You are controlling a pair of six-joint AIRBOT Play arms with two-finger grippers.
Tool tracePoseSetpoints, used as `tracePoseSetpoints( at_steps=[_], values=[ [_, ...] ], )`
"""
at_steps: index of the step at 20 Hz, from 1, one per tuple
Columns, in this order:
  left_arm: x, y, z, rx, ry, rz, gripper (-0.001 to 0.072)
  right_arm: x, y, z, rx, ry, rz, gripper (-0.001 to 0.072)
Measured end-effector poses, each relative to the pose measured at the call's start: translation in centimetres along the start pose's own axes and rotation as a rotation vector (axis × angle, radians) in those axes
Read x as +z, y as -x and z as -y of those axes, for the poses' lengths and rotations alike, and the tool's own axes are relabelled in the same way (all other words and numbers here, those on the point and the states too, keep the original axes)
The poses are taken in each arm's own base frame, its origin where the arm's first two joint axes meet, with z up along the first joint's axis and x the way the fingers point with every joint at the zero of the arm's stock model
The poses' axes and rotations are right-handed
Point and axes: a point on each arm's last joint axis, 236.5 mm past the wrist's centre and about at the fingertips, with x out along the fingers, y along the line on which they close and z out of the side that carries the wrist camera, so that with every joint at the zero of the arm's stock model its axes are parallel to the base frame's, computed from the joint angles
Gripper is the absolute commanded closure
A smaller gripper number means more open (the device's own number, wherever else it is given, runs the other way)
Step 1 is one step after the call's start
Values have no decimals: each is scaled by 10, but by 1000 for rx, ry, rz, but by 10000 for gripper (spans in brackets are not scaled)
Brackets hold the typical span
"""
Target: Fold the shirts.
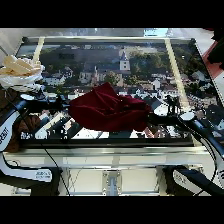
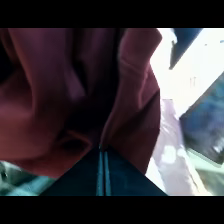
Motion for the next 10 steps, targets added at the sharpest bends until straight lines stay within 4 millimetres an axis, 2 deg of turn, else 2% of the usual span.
tracePoseSetpoints(
  at_steps=[4, 6, 8, 10],
  values=[
    [1, 1, 5, -17, 2, -1, 695, 0, 2, 7, -34, 40, -2, 690],
    [11, 8, 27, -90, -8, 17, 696, 13, 13, 7, -56, 82, 43, 690],
    [31, 32, 75, -250, -52, 66, 697, 42, 42, 2, -88, 145, 133, 691],
    [56, 80, 141, -458, -134, 159, 697, 78, 92, -11, -126, 214, 266, 691]
  ],
)
